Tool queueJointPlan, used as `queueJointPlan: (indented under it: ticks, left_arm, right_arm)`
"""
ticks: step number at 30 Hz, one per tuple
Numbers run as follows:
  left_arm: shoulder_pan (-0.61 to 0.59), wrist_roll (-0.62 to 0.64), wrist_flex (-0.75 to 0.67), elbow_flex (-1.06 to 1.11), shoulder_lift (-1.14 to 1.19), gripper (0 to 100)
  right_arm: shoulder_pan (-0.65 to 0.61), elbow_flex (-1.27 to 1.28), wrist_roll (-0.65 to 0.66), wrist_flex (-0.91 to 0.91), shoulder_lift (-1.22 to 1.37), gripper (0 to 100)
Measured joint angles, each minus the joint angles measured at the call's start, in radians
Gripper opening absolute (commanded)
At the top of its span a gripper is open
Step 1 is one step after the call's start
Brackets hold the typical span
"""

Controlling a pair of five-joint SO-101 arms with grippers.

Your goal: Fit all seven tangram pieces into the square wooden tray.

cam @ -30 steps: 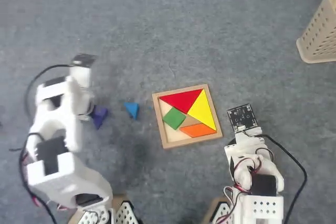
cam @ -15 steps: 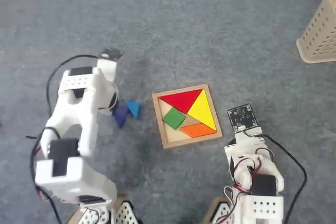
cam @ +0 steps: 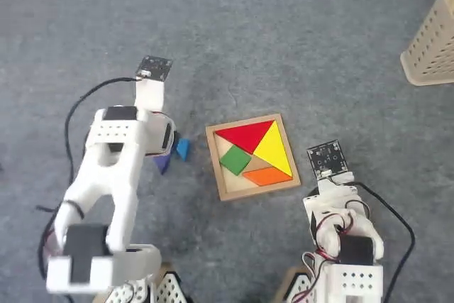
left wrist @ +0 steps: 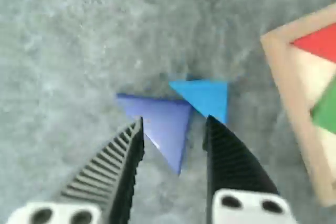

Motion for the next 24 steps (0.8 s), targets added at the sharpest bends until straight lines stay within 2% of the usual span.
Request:
queueJointPlan:
  ticks: [8, 24]
  left_arm:
    - [-0.025, 0.011, 0.051, -0.166, 0.245, 18]
    - [-0.117, 0.011, 0.068, -0.112, 0.233, 18]
  right_arm:
    - [0.000, 0.000, 0.000, 0.000, 0.000, 0.6]
    - [0.000, 0.000, 0.000, 0.000, 0.000, 0.6]
